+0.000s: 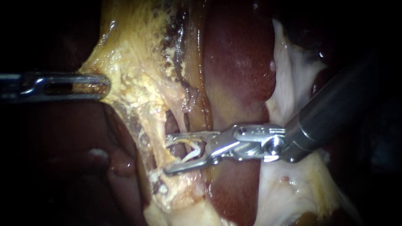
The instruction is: Clipping second clip left tube
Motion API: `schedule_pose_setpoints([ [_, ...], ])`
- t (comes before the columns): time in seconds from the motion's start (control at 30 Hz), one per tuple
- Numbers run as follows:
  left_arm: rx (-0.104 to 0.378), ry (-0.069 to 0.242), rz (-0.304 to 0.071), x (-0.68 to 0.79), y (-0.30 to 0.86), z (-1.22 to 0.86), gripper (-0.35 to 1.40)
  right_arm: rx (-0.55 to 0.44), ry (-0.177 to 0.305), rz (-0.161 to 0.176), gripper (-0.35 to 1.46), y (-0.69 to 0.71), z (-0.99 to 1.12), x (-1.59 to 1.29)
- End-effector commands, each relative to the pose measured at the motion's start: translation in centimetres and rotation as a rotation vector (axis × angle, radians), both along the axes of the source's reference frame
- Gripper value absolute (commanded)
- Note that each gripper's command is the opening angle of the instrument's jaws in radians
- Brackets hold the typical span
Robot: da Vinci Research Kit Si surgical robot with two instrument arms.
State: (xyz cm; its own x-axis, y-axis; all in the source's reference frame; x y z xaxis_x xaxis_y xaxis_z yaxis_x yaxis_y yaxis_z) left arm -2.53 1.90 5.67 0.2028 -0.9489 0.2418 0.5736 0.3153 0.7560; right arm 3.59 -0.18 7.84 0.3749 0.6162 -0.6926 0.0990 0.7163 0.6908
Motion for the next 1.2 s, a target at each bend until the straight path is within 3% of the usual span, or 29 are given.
schedule_pose_setpoints([
  [0.03,0.000,0.000,0.000,0.00,0.00,0.00,-0.35,0.000,0.003,-0.009,0.56,0.00,0.00,0.01],
  [0.57,0.000,0.000,-0.001,-0.01,0.00,-0.01,-0.35,0.087,0.130,-0.090,0.54,-0.05,-0.13,0.12],
  [1.2,-0.001,0.001,-0.002,-0.04,-0.01,0.00,-0.35,0.105,0.159,-0.092,0.49,-0.09,-0.06,0.42],
])
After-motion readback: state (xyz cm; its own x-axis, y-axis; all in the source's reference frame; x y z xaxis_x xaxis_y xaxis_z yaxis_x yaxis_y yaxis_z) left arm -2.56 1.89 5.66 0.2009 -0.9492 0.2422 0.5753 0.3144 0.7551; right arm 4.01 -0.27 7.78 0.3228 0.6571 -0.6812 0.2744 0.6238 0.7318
